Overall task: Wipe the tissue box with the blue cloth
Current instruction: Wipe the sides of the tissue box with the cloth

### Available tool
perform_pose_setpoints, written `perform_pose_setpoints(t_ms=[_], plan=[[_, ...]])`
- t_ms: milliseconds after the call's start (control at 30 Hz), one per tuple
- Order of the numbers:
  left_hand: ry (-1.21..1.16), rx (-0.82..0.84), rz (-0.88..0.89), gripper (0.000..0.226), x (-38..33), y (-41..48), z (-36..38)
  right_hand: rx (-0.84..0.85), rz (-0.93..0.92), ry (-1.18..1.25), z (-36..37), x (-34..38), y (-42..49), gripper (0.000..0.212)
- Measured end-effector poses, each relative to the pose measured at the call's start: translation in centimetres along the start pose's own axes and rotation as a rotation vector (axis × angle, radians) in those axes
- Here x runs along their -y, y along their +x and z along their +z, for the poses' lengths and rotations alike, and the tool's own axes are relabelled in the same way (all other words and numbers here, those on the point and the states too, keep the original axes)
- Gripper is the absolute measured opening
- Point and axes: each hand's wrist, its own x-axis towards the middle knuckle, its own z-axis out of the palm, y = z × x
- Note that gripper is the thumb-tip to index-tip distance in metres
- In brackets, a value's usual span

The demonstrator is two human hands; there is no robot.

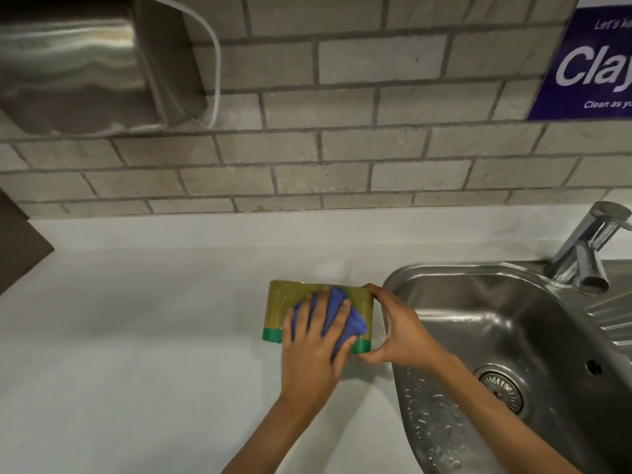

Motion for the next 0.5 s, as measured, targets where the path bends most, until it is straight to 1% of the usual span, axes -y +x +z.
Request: perform_pose_setpoints(t_ms=[33, 100, 167, 200, 233, 300, 367, 400, 433, 500], plan=[[0.009, -0.038, -0.025, 0.063, 0.9, -0.3, 0.1, -0.001, 0.003, -0.006, 0.0, 0.0, 0.0, 0.100], [0.008, -0.075, -0.155, 0.063, 1.5, 0.7, -0.3, -0.003, 0.013, -0.005, 0.2, 0.2, 0.0, 0.103], [-0.021, -0.087, -0.271, 0.060, 0.1, 2.6, -0.8, -0.009, 0.014, 0.010, 0.4, 0.3, 0.1, 0.101], [-0.033, -0.074, -0.267, 0.058, -0.9, 3.1, -0.9, -0.013, 0.018, 0.019, 0.4, 0.3, 0.1, 0.098], [-0.027, -0.065, -0.219, 0.055, -1.8, 3.2, -0.8, -0.016, 0.023, 0.028, 0.2, 0.4, 0.1, 0.096], [0.010, -0.058, -0.065, 0.051, -2.4, 2.2, 0.1, -0.014, 0.023, 0.039, 0.0, 0.3, 0.1, 0.092], [0.009, -0.076, 0.059, 0.050, -0.9, 0.3, 1.2, -0.001, 0.018, 0.020, -0.2, 0.1, 0.1, 0.095], [0.019, -0.091, 0.080, 0.050, 0.2, -0.6, 1.4, 0.001, 0.018, 0.011, -0.2, 0.0, 0.0, 0.098], [0.034, -0.119, 0.064, 0.051, 1.2, -1.1, 1.4, 0.002, 0.018, 0.006, -0.1, 0.0, 0.0, 0.101], [0.022, -0.138, -0.063, 0.058, 2.3, -0.6, 0.6, 0.005, 0.019, -0.001, 0.1, 0.0, 0.0, 0.103]])
